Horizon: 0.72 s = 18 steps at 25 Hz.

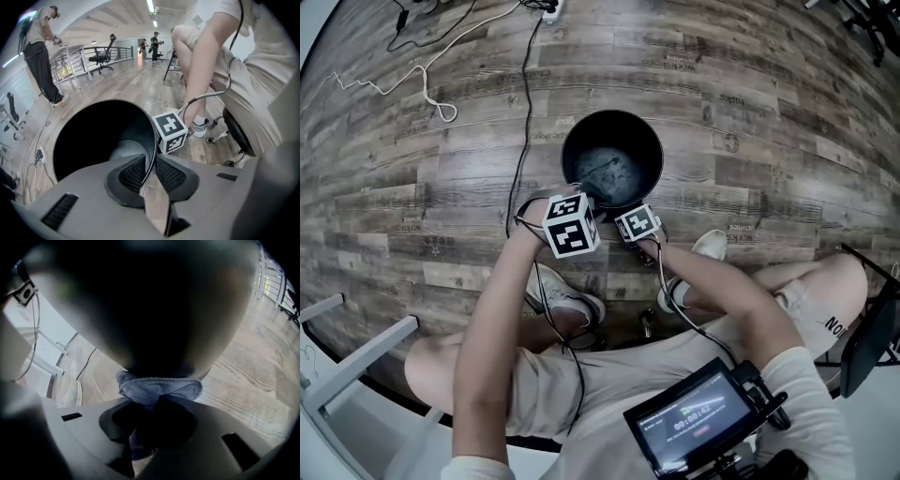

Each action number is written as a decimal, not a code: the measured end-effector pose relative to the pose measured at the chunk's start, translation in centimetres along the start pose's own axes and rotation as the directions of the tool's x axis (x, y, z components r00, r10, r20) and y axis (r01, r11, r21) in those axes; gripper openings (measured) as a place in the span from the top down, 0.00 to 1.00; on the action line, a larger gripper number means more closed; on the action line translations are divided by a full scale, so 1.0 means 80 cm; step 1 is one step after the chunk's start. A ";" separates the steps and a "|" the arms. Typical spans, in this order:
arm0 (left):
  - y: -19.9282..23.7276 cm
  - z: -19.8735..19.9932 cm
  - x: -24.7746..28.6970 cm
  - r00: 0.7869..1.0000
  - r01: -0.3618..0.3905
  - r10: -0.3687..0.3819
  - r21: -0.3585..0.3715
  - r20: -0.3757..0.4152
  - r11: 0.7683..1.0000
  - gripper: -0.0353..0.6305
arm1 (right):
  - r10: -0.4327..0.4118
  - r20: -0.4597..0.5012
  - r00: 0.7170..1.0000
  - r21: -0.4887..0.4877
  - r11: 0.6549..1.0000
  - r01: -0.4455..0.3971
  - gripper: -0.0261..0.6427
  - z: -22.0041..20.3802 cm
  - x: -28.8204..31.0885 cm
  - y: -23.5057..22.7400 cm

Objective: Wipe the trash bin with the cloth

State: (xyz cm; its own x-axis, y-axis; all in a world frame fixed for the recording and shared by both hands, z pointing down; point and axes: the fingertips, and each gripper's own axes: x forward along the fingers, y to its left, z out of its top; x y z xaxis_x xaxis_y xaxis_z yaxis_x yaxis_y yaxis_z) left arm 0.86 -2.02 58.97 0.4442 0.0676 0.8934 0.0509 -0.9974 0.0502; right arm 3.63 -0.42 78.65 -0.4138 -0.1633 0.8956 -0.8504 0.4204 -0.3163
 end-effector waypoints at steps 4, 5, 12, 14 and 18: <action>0.000 0.017 -0.026 0.989 0.009 0.005 -0.096 0.151 0.995 0.84 | 0.014 -0.044 0.999 -0.092 0.996 -0.018 0.85 -0.008 -0.054 0.004; 0.004 0.027 -0.040 0.978 0.012 0.013 -0.121 0.207 0.993 0.84 | 0.026 -0.051 0.998 -0.122 0.992 -0.032 0.85 -0.007 -0.070 0.009; 0.071 0.077 -0.183 0.850 -0.168 0.312 -0.343 0.425 0.924 0.84 | 0.156 0.027 0.987 -0.208 0.967 -0.147 0.85 0.041 -0.223 0.057; 0.086 0.087 -0.223 0.792 -0.247 0.424 -0.405 0.439 0.881 0.84 | 0.182 0.078 0.980 -0.231 0.960 -0.160 0.85 0.063 -0.270 0.066; 0.089 0.120 -0.286 0.694 -0.333 0.546 -0.464 0.469 0.821 0.84 | 0.198 0.220 0.955 -0.259 0.956 -0.138 0.85 0.112 -0.354 0.073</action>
State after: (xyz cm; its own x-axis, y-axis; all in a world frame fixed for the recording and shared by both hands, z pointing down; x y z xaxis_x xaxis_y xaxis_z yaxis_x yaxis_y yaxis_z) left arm -0.37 -10.47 34.61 0.7554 -0.4868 0.4386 -0.5208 -0.8523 -0.0488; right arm 7.49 -1.38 48.64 -0.6349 -0.2694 0.7241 -0.6718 0.6554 -0.3451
